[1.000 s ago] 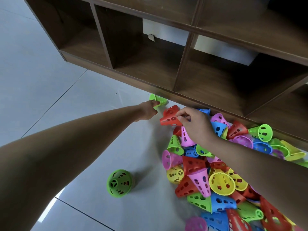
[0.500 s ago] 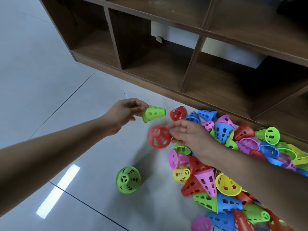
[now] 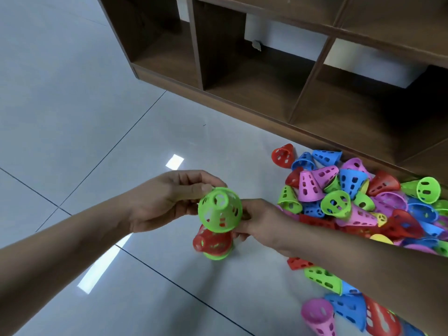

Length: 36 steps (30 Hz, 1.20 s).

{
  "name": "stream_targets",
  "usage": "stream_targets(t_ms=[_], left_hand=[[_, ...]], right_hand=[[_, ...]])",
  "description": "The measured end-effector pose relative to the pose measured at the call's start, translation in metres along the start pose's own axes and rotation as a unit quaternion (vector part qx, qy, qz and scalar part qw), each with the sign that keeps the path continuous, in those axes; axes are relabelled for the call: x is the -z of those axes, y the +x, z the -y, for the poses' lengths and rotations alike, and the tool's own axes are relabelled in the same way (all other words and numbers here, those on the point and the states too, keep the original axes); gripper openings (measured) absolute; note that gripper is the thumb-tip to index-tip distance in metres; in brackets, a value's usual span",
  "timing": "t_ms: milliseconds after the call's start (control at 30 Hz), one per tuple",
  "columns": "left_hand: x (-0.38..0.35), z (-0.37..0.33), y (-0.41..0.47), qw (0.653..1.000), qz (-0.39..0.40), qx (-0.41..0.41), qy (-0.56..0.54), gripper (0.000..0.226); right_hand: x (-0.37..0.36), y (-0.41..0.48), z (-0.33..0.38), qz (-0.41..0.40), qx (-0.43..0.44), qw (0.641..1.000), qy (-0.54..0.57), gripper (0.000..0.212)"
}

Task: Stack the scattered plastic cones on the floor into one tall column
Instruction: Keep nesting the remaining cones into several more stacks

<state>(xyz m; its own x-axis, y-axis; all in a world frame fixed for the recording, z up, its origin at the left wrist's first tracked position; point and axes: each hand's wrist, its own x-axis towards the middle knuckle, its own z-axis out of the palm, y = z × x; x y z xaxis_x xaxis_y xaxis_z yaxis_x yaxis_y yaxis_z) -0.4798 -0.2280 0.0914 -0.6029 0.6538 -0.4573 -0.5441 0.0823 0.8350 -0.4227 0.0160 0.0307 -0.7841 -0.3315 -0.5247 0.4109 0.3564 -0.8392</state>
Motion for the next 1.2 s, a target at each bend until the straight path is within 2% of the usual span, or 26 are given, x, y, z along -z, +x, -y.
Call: stream_targets(t_ms=[67, 133, 233, 367, 433, 600, 700, 800, 1200], left_hand=[[-0.004, 0.011, -0.004, 0.997, -0.004, -0.001, 0.073, 0.027], [-0.007, 0.023, -0.005, 0.988, -0.040, -0.020, 0.150, 0.019], [-0.011, 0.041, -0.007, 0.975, -0.071, -0.029, 0.206, 0.021], [-0.014, 0.065, -0.009, 0.951, -0.118, 0.004, 0.285, 0.016], [-0.015, 0.077, -0.012, 0.951, -0.148, 0.017, 0.270, 0.015], [-0.014, 0.109, -0.020, 0.960, -0.208, 0.085, 0.169, 0.012], [-0.015, 0.124, -0.020, 0.968, -0.194, 0.148, 0.066, 0.031], [-0.019, 0.128, -0.020, 0.967, -0.185, 0.172, -0.015, 0.043], [0.047, 0.104, 0.021, 0.954, -0.279, 0.104, -0.023, 0.066]], right_hand=[[0.001, 0.003, -0.006, -0.013, -0.011, 1.000, -0.026, 0.013], [0.000, 0.003, -0.010, -0.018, -0.019, 0.999, -0.033, 0.014], [-0.004, 0.000, -0.018, -0.032, -0.029, 0.999, -0.027, 0.011], [-0.013, -0.006, -0.035, -0.065, -0.073, 0.995, -0.016, 0.011], [-0.018, -0.012, -0.042, -0.060, -0.103, 0.993, 0.008, 0.013], [-0.032, -0.024, -0.053, -0.007, -0.167, 0.980, 0.109, 0.036], [-0.038, -0.022, -0.055, 0.014, -0.179, 0.970, 0.166, 0.044], [-0.042, -0.013, -0.053, 0.015, -0.181, 0.966, 0.187, 0.050], [-0.051, 0.074, -0.016, -0.027, -0.131, 0.967, 0.215, 0.065]])
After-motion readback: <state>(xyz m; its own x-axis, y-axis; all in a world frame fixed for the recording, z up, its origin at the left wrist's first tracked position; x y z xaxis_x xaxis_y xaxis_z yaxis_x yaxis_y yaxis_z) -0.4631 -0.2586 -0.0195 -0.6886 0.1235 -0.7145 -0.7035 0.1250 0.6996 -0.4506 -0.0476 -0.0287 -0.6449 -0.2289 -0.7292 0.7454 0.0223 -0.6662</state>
